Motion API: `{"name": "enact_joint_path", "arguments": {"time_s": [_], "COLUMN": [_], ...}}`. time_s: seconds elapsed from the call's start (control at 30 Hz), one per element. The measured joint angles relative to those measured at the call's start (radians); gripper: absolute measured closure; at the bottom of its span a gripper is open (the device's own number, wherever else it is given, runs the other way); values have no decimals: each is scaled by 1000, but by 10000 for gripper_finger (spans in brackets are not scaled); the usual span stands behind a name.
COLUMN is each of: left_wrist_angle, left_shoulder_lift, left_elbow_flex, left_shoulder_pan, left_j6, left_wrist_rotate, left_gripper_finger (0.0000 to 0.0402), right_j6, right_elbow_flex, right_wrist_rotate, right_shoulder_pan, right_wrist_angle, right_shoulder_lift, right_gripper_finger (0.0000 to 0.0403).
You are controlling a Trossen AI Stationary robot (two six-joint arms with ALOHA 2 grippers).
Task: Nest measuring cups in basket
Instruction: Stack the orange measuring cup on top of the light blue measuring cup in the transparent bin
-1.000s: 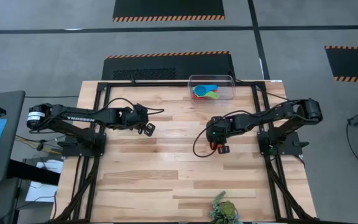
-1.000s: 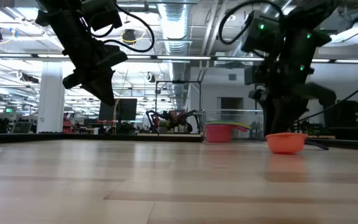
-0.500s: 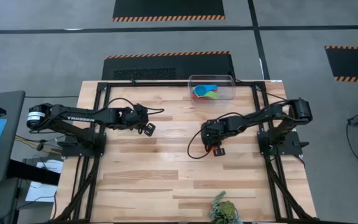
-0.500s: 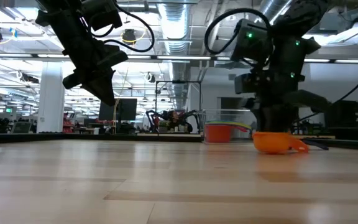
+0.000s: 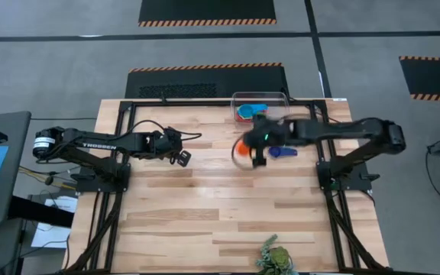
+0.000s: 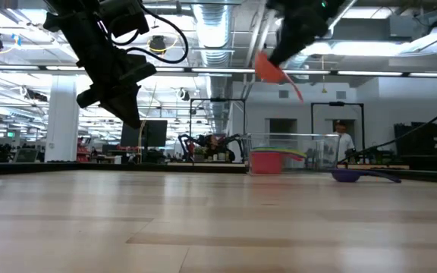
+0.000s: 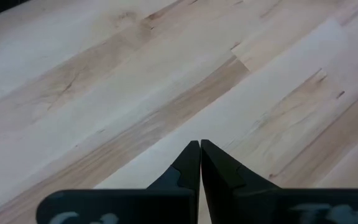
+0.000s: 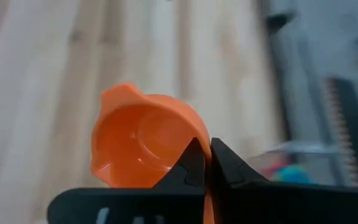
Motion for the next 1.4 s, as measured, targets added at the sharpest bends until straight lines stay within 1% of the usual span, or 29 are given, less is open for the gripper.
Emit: {"name": "enact_joint_path", "arguments": {"time_s": [0.13,0.23,0.3,0.37,0.47,0.5,0.6,0.67,0.83,0.9,0.97,1.03,1.17,1.4], "left_wrist_angle": [1,1,1,1,1,1,1,1,1,0,0,0,0,-1], "left_shoulder_lift": [0,0,0,0,0,0,0,0,0,0,0,0,0,0], "left_elbow_flex": [0,0,0,0,0,0,0,0,0,0,0,0,0,0], "left_shoulder_pan": [0,0,0,0,0,0,0,0,0,0,0,0,-1,-1], "left_j6": [0,-5,-5,-6,-6,-6,-7,-7,-8,-8,-8,-8,-7,3], "left_wrist_rotate": [-3,-3,-3,-3,-3,-3,-3,-3,-5,-5,-3,2,2,-3], "left_gripper_finger": [401,401,401,401,401,401,401,402,401,401,401,401,401,401], "right_j6": [-78,-117,-134,-137,-167,-190,-253,-285,-355,-382,-405,-403,-378,-359], "right_elbow_flex": [93,135,152,157,169,167,169,198,331,387,438,476,493,493], "right_wrist_rotate": [-8,-29,-87,-151,-230,-241,-237,-235,-207,-172,-129,-137,-150,-140], "right_shoulder_pan": [-132,-261,-344,-425,-502,-523,-548,-548,-544,-546,-550,-561,-574,-577], "right_wrist_angle": [-16,-62,-67,-112,-140,-168,-161,-172,-182,-190,-236,-305,-392,-305], "right_shoulder_lift": [-21,-10,21,58,141,170,252,300,406,448,489,523,568,576], "right_gripper_finger": [394,394,394,394,394,394,394,394,394,393,392,394,396,394]}}
